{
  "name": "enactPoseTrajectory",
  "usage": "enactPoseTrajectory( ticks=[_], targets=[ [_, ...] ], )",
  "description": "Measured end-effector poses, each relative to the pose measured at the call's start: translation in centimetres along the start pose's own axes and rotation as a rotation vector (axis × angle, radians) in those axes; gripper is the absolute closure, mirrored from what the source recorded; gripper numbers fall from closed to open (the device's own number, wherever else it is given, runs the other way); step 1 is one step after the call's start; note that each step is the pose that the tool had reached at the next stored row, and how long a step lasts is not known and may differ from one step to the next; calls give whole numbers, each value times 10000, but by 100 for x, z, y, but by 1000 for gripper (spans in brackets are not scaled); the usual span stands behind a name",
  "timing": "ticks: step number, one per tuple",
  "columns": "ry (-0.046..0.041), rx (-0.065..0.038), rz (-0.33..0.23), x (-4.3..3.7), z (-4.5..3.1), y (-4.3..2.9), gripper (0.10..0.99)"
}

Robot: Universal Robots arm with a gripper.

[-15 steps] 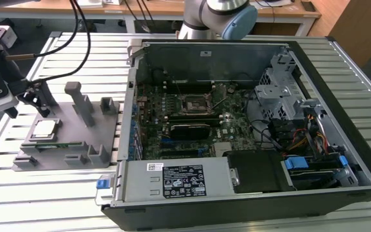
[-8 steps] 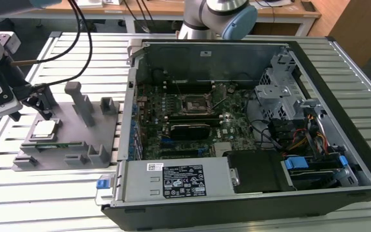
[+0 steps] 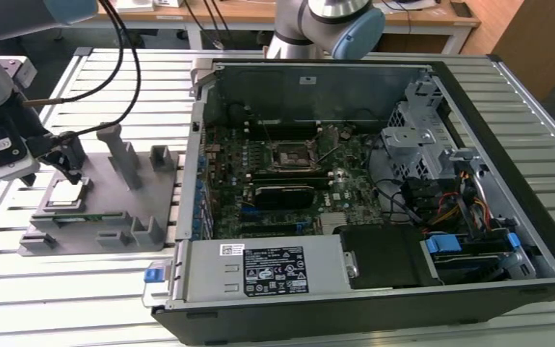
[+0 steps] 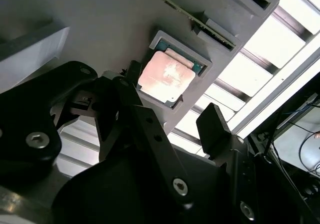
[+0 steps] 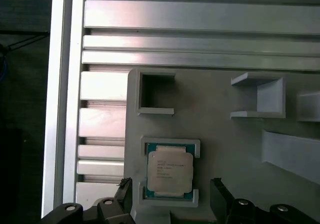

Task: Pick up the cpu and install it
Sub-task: 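Pick up the cpu and move it towards the insertion slot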

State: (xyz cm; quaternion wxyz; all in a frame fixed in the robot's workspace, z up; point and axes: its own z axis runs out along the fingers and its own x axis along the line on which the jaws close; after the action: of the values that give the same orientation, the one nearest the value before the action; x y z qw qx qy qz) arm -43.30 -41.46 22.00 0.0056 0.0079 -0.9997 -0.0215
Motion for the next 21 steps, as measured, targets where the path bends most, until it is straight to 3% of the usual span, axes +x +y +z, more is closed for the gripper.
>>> enactPoseTrajectory(
  ticks=[21],
  targets=[
    [-7,-2,160,-3,269,23,369]
  ],
)
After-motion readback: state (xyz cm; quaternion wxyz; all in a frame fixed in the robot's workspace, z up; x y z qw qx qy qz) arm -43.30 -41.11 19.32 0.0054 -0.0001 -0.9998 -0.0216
